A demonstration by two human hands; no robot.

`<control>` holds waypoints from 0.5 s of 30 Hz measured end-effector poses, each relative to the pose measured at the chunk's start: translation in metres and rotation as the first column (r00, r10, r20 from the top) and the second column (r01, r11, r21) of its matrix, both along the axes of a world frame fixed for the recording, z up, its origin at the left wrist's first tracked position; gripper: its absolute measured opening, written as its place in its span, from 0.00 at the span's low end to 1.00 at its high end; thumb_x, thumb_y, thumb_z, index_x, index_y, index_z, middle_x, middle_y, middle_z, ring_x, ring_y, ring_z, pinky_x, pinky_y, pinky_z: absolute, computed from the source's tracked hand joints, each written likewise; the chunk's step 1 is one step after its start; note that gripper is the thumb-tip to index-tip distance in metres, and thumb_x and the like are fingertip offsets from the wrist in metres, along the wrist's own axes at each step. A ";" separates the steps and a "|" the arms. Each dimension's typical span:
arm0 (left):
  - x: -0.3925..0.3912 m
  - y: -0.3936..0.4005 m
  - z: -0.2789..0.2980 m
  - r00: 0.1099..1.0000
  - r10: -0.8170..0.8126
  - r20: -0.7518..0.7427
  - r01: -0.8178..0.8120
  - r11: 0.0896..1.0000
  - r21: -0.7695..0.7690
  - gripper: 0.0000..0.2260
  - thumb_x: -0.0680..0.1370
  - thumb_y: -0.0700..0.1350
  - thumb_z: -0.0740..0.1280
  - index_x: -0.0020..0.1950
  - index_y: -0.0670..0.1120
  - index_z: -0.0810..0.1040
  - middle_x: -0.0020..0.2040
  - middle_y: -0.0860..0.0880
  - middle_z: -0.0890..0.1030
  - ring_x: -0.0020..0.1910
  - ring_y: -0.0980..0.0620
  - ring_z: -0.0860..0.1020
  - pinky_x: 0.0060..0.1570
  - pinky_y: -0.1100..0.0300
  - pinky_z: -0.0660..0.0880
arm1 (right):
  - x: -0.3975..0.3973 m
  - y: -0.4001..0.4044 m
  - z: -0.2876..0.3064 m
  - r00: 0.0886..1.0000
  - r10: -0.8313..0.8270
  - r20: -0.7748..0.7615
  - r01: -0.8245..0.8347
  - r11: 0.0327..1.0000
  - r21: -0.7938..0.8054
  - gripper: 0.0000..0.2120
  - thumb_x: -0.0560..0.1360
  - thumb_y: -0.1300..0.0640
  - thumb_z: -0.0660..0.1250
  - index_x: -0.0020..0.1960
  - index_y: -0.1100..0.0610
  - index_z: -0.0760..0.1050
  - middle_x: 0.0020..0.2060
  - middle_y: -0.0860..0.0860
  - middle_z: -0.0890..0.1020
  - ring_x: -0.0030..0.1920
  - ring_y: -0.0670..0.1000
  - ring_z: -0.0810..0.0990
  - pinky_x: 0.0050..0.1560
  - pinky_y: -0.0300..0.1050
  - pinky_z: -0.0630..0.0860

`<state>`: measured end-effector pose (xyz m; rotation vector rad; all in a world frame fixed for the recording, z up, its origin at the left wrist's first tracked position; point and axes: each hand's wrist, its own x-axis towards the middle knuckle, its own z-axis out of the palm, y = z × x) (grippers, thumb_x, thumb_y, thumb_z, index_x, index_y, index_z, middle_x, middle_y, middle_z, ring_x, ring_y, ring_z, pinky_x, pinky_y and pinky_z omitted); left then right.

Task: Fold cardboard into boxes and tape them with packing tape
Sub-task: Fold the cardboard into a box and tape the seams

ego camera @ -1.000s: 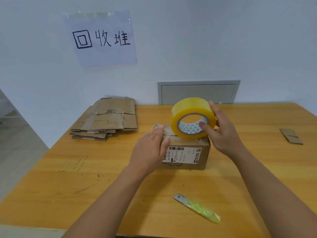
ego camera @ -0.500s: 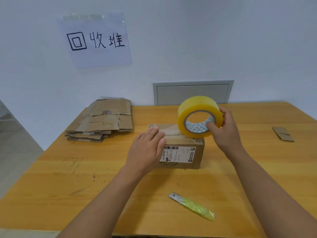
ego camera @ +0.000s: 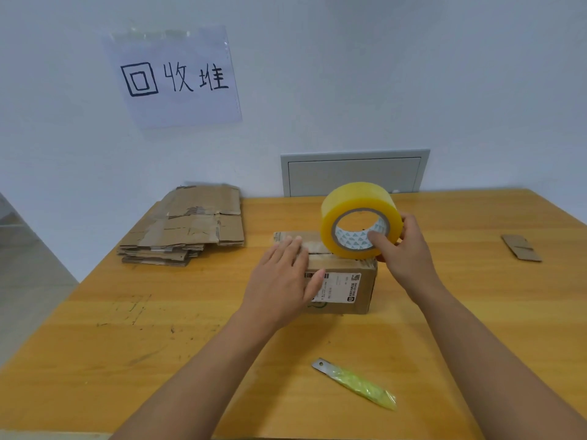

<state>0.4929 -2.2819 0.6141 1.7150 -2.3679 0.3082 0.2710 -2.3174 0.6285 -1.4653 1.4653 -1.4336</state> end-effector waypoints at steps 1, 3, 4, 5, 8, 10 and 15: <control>-0.003 0.000 0.002 1.000 -0.006 -0.018 0.006 1.000 0.022 0.33 0.81 0.62 0.45 0.70 0.40 0.75 0.71 0.42 0.74 0.72 0.45 0.70 0.72 0.53 0.64 | 0.000 0.000 0.000 1.000 -0.005 -0.001 0.005 1.000 0.002 0.15 0.77 0.55 0.71 0.60 0.49 0.70 0.46 0.46 0.79 0.47 0.49 0.81 0.47 0.58 0.82; -0.008 -0.002 0.005 1.000 -0.017 -0.020 0.017 1.000 0.025 0.34 0.80 0.64 0.45 0.70 0.41 0.74 0.71 0.42 0.74 0.70 0.46 0.73 0.69 0.53 0.68 | 0.001 0.000 0.000 1.000 -0.009 0.005 0.009 1.000 0.009 0.15 0.77 0.55 0.71 0.60 0.50 0.70 0.46 0.46 0.79 0.47 0.49 0.81 0.47 0.56 0.82; -0.010 -0.003 0.005 1.000 -0.021 0.008 0.021 1.000 0.005 0.34 0.80 0.65 0.47 0.66 0.41 0.77 0.67 0.42 0.78 0.66 0.45 0.76 0.65 0.53 0.72 | 0.002 0.000 0.001 1.000 -0.006 0.007 0.006 1.000 0.010 0.15 0.77 0.55 0.71 0.60 0.50 0.70 0.46 0.46 0.79 0.47 0.49 0.81 0.47 0.55 0.82; -0.013 -0.003 0.007 0.999 -0.017 0.038 0.016 1.000 0.014 0.34 0.80 0.66 0.49 0.63 0.42 0.79 0.64 0.42 0.80 0.64 0.45 0.78 0.62 0.53 0.75 | 0.003 0.000 0.001 1.000 -0.004 0.007 0.004 1.000 0.011 0.15 0.77 0.54 0.71 0.60 0.50 0.70 0.46 0.46 0.79 0.48 0.50 0.82 0.46 0.55 0.82; -0.022 -0.008 0.007 0.999 -0.037 0.012 0.037 0.999 -0.030 0.36 0.79 0.69 0.49 0.66 0.41 0.76 0.70 0.43 0.75 0.70 0.47 0.73 0.64 0.54 0.72 | 0.004 -0.001 0.000 1.000 0.004 -0.009 -0.004 1.000 0.009 0.14 0.77 0.53 0.71 0.59 0.48 0.69 0.46 0.46 0.79 0.48 0.51 0.81 0.48 0.60 0.81; -0.024 -0.012 0.007 1.000 -0.017 -0.019 0.017 1.000 -0.002 0.35 0.79 0.70 0.49 0.71 0.44 0.68 0.73 0.46 0.71 0.72 0.50 0.69 0.63 0.58 0.69 | 0.003 -0.002 0.001 0.999 0.012 -0.031 -0.012 1.000 0.009 0.13 0.77 0.53 0.69 0.58 0.49 0.69 0.45 0.47 0.79 0.48 0.52 0.81 0.48 0.62 0.80; -0.021 -0.015 0.008 0.999 -0.027 -0.024 0.028 0.999 0.024 0.35 0.79 0.69 0.49 0.79 0.49 0.60 0.80 0.49 0.60 0.79 0.52 0.56 0.72 0.58 0.60 | -0.006 -0.006 0.011 0.977 0.040 -0.209 -0.055 0.997 -0.063 0.12 0.78 0.57 0.65 0.58 0.49 0.66 0.43 0.49 0.78 0.44 0.53 0.80 0.44 0.60 0.80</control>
